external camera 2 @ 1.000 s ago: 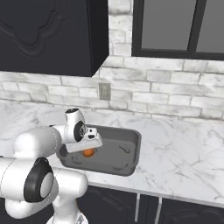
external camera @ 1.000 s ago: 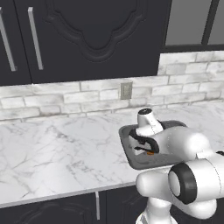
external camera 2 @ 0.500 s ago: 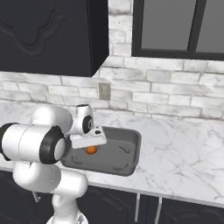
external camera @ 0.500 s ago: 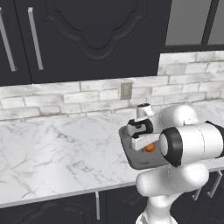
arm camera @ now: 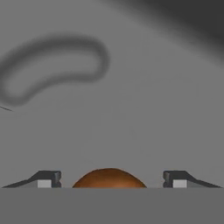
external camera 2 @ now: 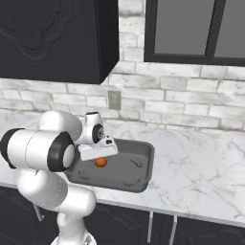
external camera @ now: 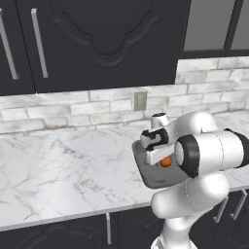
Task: Pick up both tangerines from the fridge and place them inside the tupperware on the counter.
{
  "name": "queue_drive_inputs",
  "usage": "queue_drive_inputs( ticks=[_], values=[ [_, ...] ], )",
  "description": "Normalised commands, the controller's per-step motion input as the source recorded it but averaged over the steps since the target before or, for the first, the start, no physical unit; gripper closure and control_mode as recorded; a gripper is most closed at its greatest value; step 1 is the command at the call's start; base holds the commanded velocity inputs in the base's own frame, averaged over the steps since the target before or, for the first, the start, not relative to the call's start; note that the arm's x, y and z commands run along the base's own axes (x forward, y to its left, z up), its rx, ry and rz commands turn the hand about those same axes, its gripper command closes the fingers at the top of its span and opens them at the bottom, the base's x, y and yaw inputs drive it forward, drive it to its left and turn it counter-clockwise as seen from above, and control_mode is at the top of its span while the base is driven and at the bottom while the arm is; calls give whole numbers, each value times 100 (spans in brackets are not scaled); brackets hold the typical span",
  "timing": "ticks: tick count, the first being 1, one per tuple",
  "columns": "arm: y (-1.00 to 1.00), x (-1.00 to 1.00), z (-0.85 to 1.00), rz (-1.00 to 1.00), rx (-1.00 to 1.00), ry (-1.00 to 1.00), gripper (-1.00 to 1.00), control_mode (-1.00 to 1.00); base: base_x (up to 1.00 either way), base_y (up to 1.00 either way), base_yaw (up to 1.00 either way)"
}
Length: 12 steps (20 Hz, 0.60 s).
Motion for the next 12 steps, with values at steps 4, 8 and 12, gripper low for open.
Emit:
queue_drive_inputs(
  ticks=[4, 8, 12],
  values=[
    [0, -23, -1, 0, 1, -7, -100, -100, 0, 0, 0],
    [0, -32, 0, 0, 3, -18, -100, -100, 0, 0, 0],
    [-1, -34, 4, 0, 11, -10, -100, -100, 0, 0, 0]
  ],
)
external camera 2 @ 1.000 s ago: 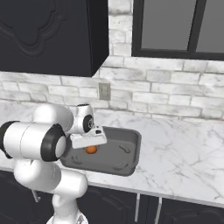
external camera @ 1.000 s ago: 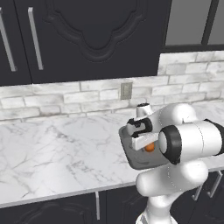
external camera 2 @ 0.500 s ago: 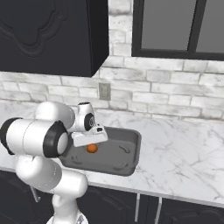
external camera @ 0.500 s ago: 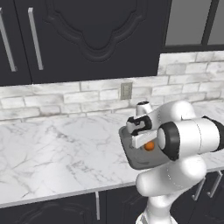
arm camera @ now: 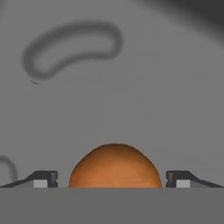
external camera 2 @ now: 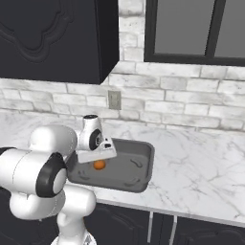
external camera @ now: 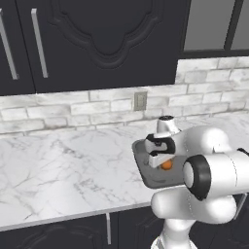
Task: Pick up both tangerines from the fridge and place them inside the tupperware on the counter.
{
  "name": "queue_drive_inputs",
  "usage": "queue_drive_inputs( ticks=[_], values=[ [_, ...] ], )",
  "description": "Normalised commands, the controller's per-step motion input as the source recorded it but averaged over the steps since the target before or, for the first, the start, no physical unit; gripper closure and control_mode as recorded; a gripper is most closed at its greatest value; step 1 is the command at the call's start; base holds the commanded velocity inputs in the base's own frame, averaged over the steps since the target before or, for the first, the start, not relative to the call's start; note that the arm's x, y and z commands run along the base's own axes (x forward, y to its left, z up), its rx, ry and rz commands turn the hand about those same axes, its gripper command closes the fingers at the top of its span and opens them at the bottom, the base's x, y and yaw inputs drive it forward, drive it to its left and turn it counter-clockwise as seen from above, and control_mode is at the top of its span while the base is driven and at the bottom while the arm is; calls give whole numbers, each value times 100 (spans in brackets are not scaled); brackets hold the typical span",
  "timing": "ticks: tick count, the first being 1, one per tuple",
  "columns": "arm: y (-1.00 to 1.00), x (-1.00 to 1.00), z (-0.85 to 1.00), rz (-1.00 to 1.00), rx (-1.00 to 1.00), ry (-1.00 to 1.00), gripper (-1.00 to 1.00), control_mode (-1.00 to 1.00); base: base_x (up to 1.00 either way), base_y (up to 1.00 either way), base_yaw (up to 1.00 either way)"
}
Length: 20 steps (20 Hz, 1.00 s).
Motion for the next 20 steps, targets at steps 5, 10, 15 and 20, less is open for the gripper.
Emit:
queue_drive_inputs(
  ticks=[5, 10, 15, 20],
  values=[
    [-16, -22, 31, 0, 22, -5, -100, -100, 0, 0, 0],
    [-17, -14, 48, 0, 25, 0, -100, -100, 0, 0, 0],
    [-9, -17, 50, -5, 14, 0, -100, -100, 0, 0, 0],
    [-9, -25, 45, -19, 2, -6, -100, -100, 0, 0, 0]
  ],
)
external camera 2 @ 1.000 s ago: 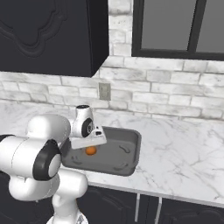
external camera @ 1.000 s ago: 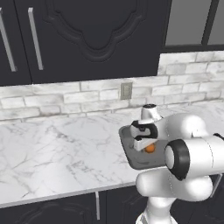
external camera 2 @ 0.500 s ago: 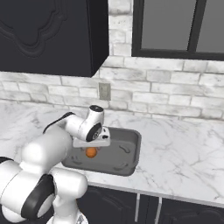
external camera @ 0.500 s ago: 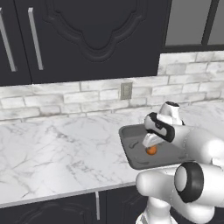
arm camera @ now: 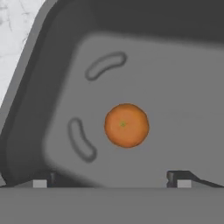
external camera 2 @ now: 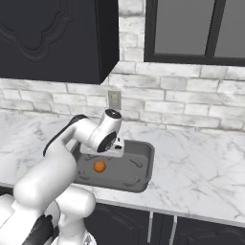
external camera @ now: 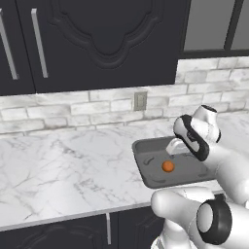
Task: Pick up both tangerines from the fridge and place them inside the tupperware on the counter.
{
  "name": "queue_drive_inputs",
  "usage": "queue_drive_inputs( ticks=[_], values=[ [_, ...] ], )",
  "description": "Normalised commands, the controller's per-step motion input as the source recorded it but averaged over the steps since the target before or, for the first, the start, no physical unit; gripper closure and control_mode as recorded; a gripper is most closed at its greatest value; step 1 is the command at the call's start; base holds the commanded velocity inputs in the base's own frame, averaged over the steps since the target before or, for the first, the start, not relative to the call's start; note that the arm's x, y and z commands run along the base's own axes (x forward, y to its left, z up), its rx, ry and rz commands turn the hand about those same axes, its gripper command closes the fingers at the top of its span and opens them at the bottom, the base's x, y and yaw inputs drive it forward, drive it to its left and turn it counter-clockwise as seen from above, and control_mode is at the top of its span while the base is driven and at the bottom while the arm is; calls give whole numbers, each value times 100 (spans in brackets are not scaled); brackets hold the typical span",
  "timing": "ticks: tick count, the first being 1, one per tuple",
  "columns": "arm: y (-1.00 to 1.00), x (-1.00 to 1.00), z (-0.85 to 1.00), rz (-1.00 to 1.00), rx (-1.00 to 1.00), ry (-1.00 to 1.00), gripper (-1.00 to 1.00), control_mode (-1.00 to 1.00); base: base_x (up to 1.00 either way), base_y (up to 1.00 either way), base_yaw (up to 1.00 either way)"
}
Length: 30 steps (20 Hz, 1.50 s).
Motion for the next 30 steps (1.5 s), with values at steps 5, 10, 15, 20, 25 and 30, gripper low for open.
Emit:
queue_drive_inputs(
  ticks=[5, 10, 15, 20, 25, 30],
  values=[
    [-1, -57, 48, -18, 0, -16, -100, -100, 0, 0, 0],
    [0, -68, 53, -12, 0, -17, -100, -100, 0, 0, 0],
    [7, -89, 60, 0, 0, -33, -100, -100, 0, 0, 0],
    [13, -91, 62, 0, -11, -27, -100, -100, 0, 0, 0],
    [32, -66, 67, 0, -21, -2, -100, -100, 0, 0, 0],
    [44, -35, 62, 0, -21, 3, -100, -100, 0, 0, 0]
  ],
)
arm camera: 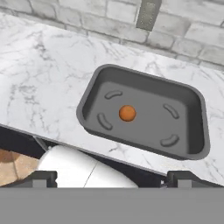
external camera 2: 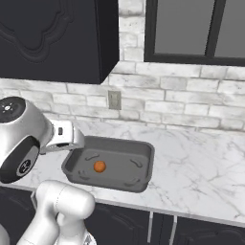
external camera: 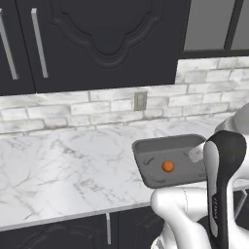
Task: Pick up both tangerines from the fridge and place them inside the tupperware on the counter.
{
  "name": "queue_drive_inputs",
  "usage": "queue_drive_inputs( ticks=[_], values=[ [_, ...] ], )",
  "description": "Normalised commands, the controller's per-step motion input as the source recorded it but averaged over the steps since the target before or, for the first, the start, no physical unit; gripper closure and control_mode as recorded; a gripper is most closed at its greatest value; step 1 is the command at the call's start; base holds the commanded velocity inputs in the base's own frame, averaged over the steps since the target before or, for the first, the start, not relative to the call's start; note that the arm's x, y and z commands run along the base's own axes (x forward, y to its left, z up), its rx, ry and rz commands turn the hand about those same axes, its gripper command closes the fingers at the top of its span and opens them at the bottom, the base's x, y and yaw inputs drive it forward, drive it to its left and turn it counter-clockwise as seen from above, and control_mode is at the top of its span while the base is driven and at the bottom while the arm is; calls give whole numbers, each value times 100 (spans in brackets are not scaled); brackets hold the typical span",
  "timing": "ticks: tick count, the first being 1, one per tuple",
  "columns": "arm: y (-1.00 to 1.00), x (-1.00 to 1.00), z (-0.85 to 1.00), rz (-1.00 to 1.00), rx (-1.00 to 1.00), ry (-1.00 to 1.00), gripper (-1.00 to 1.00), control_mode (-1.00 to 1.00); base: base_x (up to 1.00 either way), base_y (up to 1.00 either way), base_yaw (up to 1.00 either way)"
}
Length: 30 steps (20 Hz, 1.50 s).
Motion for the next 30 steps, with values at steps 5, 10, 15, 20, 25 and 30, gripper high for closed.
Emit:
queue_drive_inputs(
  ticks=[5, 10, 15, 20, 25, 30],
  values=[
    [32, -14, 6, -2, -1, 10, -100, -100, 0, 0, 0],
    [6, -23, -3, 0, 1, 4, -100, -100, 0, 0, 0],
    [0, -46, -12, -4, 1, 0, -100, -100, 0, 0, 0],
    [0, -33, -8, -4, 1, 0, -100, 100, -27, -5, -8],
    [0, 0, 0, 0, 0, 0, -100, 100, -56, -46, -67],
    [0, 0, 0, 0, 0, 0, -100, 100, -13, -86, -55]
  ],
)
